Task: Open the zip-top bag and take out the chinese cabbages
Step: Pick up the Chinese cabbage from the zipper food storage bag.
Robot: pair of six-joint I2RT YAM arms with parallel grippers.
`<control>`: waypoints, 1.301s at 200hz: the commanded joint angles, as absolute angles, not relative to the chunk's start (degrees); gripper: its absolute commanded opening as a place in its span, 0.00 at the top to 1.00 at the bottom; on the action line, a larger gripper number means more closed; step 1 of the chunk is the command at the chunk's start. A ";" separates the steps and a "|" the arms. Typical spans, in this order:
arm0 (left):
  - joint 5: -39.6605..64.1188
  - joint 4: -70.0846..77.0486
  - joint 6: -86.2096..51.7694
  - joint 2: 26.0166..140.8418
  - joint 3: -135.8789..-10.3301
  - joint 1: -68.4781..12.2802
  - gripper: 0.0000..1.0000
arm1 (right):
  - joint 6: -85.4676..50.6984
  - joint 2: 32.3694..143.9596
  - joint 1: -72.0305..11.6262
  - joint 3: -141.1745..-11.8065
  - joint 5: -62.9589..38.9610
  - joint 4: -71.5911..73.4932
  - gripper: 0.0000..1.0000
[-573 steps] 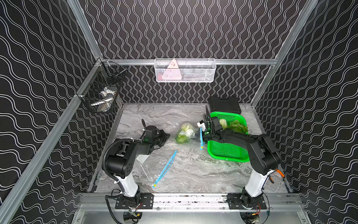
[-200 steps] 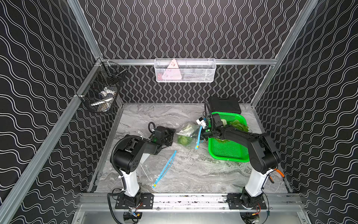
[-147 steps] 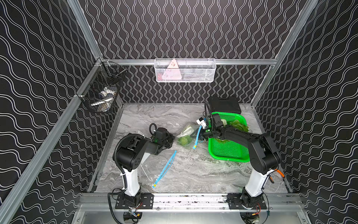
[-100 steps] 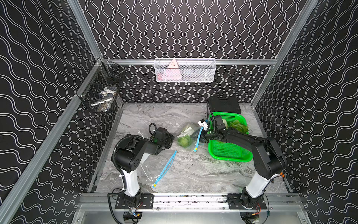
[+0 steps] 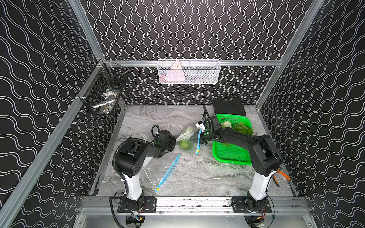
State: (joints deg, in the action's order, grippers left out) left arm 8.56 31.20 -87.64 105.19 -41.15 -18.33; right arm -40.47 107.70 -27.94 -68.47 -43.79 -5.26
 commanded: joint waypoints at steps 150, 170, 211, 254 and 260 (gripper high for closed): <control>6.15 27.31 -83.85 100.45 -39.47 -5.32 1.00 | -32.35 89.21 -16.20 -58.28 -48.04 -11.86 1.00; 7.16 28.03 -82.86 100.86 -39.35 -4.75 1.00 | -32.54 89.08 -15.96 -58.22 -47.86 -10.31 1.00; 8.21 27.90 -82.30 101.28 -40.43 -6.30 1.00 | -32.88 94.92 -20.80 -62.41 -47.56 -9.51 1.00; 9.22 28.04 -82.34 101.08 -40.78 -6.49 1.00 | -33.86 98.27 -22.02 -62.37 -45.29 -7.82 0.86; 9.36 28.20 -82.42 101.13 -40.70 -6.50 1.00 | -34.01 98.31 -22.03 -62.32 -44.94 -7.74 0.78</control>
State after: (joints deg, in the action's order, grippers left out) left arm 8.82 27.83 -82.74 101.14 -40.45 -6.39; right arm -33.52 97.95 -21.82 -62.59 -46.94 -10.74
